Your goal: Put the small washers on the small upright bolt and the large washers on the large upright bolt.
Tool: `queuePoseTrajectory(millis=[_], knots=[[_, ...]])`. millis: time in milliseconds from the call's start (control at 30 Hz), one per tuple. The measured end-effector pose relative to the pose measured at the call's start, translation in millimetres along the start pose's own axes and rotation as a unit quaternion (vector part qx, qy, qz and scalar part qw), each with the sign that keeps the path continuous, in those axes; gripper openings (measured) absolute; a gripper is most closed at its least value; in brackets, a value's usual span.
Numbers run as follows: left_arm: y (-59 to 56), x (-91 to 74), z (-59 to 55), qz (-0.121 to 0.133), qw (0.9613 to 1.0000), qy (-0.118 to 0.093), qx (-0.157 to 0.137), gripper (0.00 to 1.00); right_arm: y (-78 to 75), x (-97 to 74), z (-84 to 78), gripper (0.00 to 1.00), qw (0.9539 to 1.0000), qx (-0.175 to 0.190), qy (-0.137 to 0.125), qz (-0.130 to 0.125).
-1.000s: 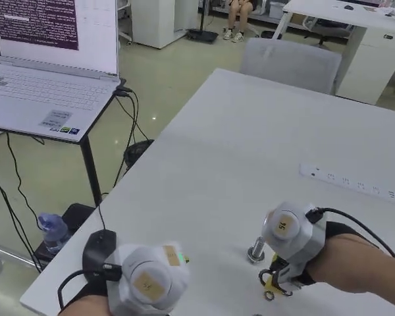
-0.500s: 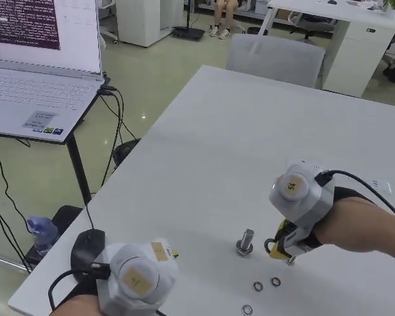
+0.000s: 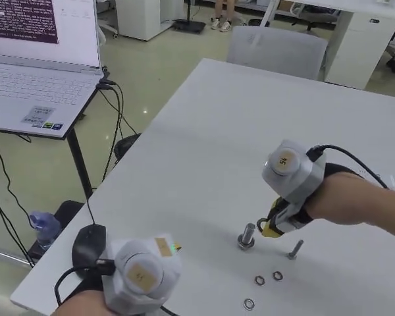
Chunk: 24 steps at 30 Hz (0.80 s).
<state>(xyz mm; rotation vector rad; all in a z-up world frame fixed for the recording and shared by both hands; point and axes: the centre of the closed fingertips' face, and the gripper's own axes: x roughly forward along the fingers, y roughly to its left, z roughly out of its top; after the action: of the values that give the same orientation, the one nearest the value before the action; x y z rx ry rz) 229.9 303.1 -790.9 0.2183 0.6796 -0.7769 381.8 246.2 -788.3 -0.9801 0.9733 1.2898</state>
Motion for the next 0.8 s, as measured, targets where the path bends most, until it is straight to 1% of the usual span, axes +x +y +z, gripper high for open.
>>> queuePoseTrajectory(millis=[200, 367, 667, 733, 800], knots=[[-0.2, 2.8, 2.6, -0.003, 1.0000, -0.004, -0.003, 0.99, -0.6, 10.6, 6.7, 0.21, 1.0000, 0.000, 0.003, 0.008], [1.8, 3.3, 1.5, -0.003, 1.0000, -0.003, -0.005, 0.99, 0.2, 18.1, 9.5, 0.21, 0.9999, -0.006, 0.008, 0.011], [2.5, 4.5, 1.9, -0.003, 1.0000, -0.005, -0.008, 0.99, -4.0, 27.8, 5.9, 0.21, 0.9997, -0.005, 0.021, 0.011], [3.3, 5.4, 0.3, -0.002, 1.0000, 0.000, -0.005, 0.98, -3.7, 29.3, 6.4, 0.21, 0.9997, -0.004, 0.020, 0.014], [3.4, 5.5, 0.4, -0.003, 1.0000, 0.000, -0.006, 0.98, -4.3, 31.3, 5.6, 0.21, 0.9996, -0.005, 0.023, 0.014]])
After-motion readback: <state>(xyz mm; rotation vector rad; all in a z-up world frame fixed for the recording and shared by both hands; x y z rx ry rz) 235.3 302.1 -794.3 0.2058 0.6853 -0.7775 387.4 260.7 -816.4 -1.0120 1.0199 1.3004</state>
